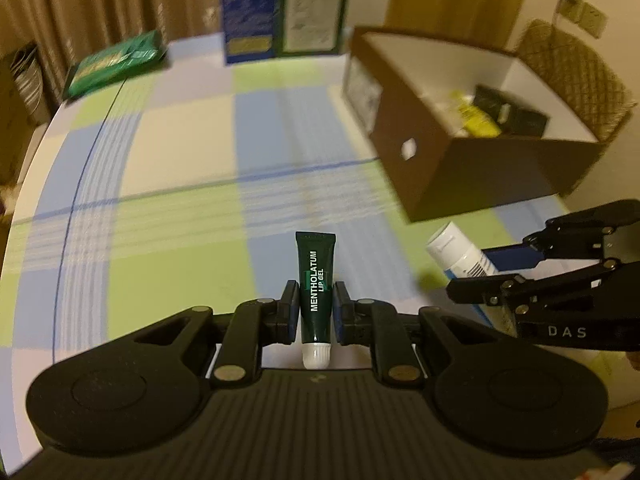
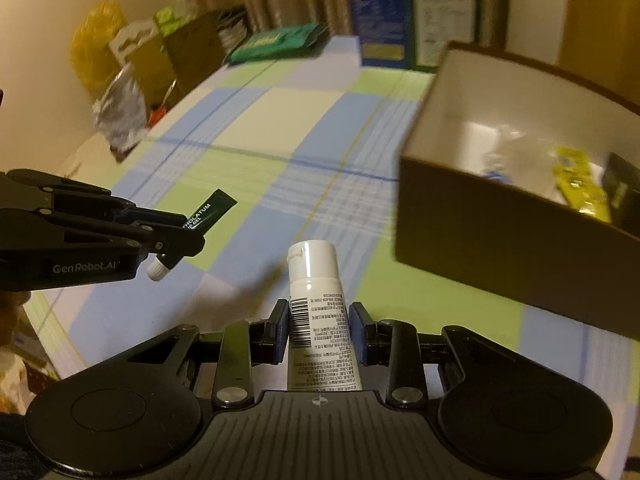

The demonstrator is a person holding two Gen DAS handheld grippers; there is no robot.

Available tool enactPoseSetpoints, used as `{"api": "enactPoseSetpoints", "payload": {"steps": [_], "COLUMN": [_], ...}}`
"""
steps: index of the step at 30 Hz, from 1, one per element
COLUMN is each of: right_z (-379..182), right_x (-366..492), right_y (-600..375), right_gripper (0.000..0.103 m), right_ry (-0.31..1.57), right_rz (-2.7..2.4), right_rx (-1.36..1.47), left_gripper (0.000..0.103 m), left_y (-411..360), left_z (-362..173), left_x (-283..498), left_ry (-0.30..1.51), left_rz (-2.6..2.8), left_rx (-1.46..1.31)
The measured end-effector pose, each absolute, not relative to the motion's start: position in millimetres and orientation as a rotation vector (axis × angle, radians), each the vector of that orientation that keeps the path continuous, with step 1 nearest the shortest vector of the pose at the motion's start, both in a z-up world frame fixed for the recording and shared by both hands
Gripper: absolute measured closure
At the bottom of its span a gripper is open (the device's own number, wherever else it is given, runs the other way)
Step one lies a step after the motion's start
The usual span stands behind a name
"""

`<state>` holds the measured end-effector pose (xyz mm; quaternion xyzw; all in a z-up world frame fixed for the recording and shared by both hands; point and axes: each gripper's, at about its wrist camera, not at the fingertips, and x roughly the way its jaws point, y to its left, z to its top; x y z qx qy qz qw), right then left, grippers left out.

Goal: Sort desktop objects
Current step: 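Carry the lip gel and white tube with both tools into the cardboard box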

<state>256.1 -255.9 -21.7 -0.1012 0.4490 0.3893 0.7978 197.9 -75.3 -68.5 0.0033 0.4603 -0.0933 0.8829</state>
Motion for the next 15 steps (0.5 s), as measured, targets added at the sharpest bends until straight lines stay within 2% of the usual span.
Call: {"api": "enactPoseSetpoints", "payload": {"steps": [15], "right_z": [47], "right_x": [304], "right_y": [-369], "right_gripper": [0.074], "right_ry": [0.814], "right_rz": [0.687], "right_rx": [-0.088], "left_gripper": [0.09], "left_y": [-159], "left_z": [-13], "left_x": [227], "left_ry": [0.812], "left_rz": [-0.321], "left_rx": [0.023]}}
